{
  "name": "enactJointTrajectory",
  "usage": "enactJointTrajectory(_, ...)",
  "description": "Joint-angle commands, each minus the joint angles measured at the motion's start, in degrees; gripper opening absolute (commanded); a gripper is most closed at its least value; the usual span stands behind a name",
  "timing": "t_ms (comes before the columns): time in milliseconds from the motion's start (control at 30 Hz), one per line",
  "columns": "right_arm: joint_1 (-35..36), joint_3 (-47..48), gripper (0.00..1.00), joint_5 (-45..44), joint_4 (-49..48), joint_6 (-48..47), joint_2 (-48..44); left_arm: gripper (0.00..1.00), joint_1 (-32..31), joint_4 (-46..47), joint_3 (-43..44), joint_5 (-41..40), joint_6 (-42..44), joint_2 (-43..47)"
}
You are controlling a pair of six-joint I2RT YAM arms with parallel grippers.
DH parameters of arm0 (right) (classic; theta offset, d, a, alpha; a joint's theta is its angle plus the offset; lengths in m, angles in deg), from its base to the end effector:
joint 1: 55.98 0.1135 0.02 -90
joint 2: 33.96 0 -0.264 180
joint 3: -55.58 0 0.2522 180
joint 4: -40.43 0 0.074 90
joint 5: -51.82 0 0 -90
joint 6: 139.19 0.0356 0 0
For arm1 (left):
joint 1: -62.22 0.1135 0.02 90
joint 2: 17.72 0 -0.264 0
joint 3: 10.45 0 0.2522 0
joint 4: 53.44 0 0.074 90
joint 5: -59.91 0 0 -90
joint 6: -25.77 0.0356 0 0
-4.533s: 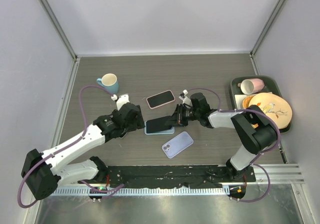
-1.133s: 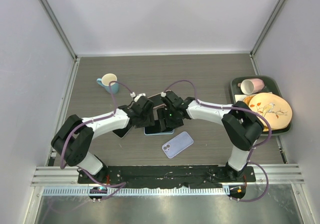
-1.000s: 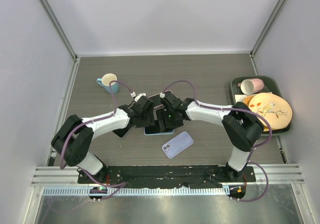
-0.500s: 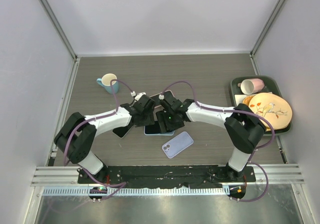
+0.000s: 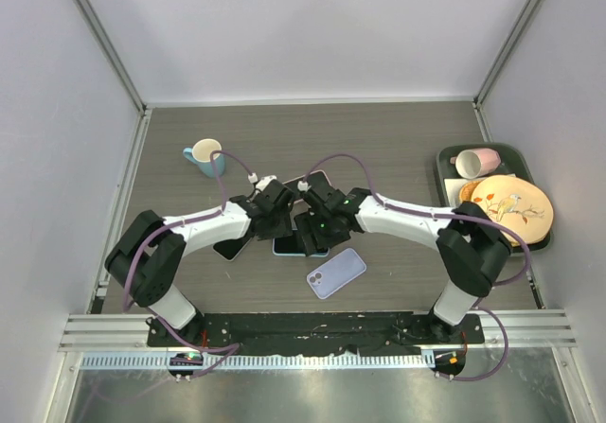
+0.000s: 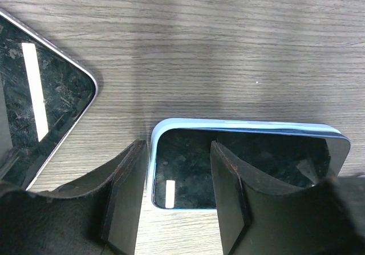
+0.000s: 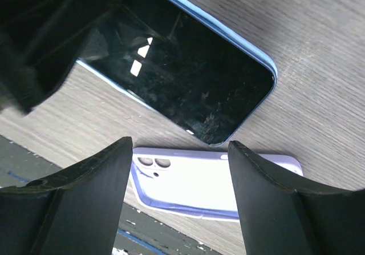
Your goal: Put the phone into the phone case
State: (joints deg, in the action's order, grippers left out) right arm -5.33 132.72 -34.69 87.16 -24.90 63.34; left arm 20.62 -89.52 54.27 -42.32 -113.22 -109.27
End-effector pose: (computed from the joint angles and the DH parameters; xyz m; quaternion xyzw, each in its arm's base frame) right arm 0.2096 0.2591 0.1877 -0.2292 0.9521 0.1455 0.1408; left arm 0.2306 -0.1947 0.1667 -0.0872 0.9630 -0.0927 0.2374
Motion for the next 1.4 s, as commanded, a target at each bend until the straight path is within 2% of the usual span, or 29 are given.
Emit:
enactJointTrajectory(0, -1.25, 0.27, 0.73, -0.59, -3.43, 1.37, -8.16, 0.52, -0.23, -6.32, -1.83, -2.27, 1.71, 0.05)
enactJointTrajectory(133, -5.28, -3.86, 0.74, 2.30, -7.47, 2.95, -14.75, 0.54, -0.23, -5.10, -2.18, -1.84, 2.49, 2.86)
enactJointTrajectory(300, -14.43, -12.04, 0.73, 15.29, -15.03, 3.74, -18.02, 0.57, -0.58, -4.13, -1.57, 1.68, 3.46, 6.72)
enactJointTrajectory(400, -17.69, -14.15, 0.72, 19.61, -16.36, 2.34, -16.70, 0.57, -1.20, -4.57, -1.04, 1.16, 3.46, 8.92)
enactJointTrajectory(567, -18.40, -16.79, 0.70, 24.28, -20.83, 3.04, -12.93, 0.56, -2.60, -5.18, 0.28, 1.59, 3.73, 9.81)
enactJointTrajectory(667, -18.40, -17.49, 0.60, 26.39, -24.17, 4.27, -9.85, 0.54, -3.66, -5.27, 1.59, 1.86, 3.91, 8.58)
enactJointTrajectory(733, -18.48, -17.93, 0.58, 27.53, -25.50, 4.62, -7.74, 0.52, -4.27, -4.75, 2.82, 2.64, 3.64, 7.10)
enactJointTrajectory(867, -18.48, -17.93, 0.50, 26.84, -25.86, 4.80, -4.75, 0.45, -5.41, -4.39, 5.55, 3.97, 3.73, 2.88)
enactJointTrajectory(1000, -18.40, -17.85, 0.48, 24.73, -24.62, 4.36, -2.38, 0.38, -7.43, -4.65, 8.36, 5.02, 3.73, -1.35)
enactJointTrajectory(1233, -18.13, -17.41, 0.41, 21.22, -22.16, 2.69, 0.26, 0.32, -8.84, -5.45, 10.30, 6.51, 2.59, -7.94)
enactJointTrajectory(1367, -17.87, -16.62, 0.36, 15.25, -17.95, 1.55, 1.67, 0.29, -9.02, -5.97, 10.65, 6.95, 1.88, -10.14)
